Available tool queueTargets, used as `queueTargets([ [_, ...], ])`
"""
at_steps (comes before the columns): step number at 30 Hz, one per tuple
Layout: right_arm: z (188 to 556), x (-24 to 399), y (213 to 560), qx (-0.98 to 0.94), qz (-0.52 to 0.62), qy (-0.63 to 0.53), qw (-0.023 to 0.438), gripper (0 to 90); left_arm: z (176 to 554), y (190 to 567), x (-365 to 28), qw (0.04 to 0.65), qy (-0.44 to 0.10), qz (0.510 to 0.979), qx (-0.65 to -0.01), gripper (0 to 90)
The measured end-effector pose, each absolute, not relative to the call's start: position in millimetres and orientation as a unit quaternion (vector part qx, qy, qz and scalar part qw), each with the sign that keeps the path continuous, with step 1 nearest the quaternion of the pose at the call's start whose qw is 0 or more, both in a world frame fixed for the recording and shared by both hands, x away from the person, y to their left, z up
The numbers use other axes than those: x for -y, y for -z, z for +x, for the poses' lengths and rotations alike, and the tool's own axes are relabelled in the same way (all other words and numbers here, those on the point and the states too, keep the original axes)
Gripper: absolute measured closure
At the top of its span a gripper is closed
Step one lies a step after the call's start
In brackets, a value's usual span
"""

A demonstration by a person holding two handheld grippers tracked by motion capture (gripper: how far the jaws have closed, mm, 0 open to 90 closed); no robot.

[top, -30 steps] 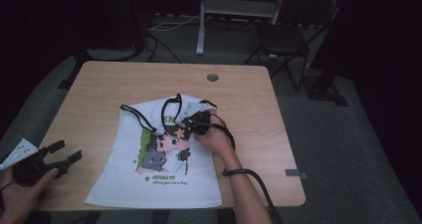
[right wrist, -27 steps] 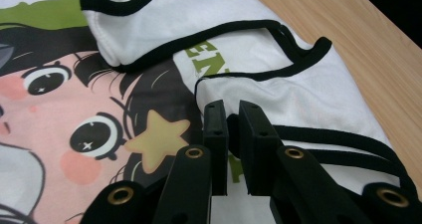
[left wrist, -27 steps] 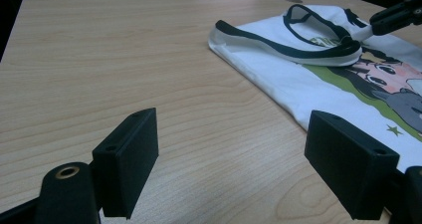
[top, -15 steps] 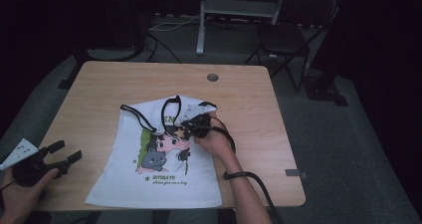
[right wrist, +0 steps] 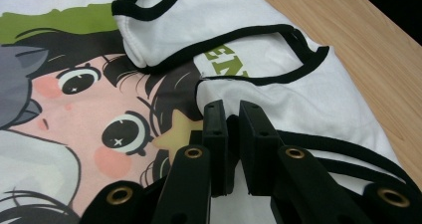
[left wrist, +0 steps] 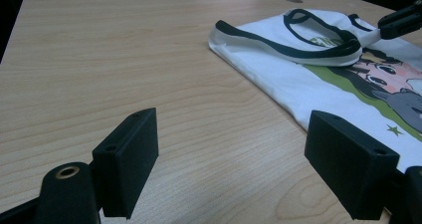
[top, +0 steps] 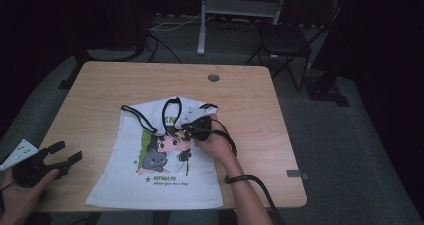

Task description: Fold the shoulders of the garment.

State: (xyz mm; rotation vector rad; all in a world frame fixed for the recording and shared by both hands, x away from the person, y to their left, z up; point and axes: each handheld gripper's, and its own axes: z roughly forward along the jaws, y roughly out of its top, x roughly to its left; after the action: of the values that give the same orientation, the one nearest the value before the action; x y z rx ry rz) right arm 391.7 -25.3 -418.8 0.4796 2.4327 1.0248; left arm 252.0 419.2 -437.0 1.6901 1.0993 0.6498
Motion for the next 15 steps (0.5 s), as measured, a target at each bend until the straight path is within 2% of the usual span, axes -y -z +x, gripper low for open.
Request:
queueTargets([
  [15,386.4,25.0,420.7,-0.883,0.173,-0.375,0.223,84.1,251.9,437.0,-418.9,0.489,-0.268,0.696,-0.452,21.0],
])
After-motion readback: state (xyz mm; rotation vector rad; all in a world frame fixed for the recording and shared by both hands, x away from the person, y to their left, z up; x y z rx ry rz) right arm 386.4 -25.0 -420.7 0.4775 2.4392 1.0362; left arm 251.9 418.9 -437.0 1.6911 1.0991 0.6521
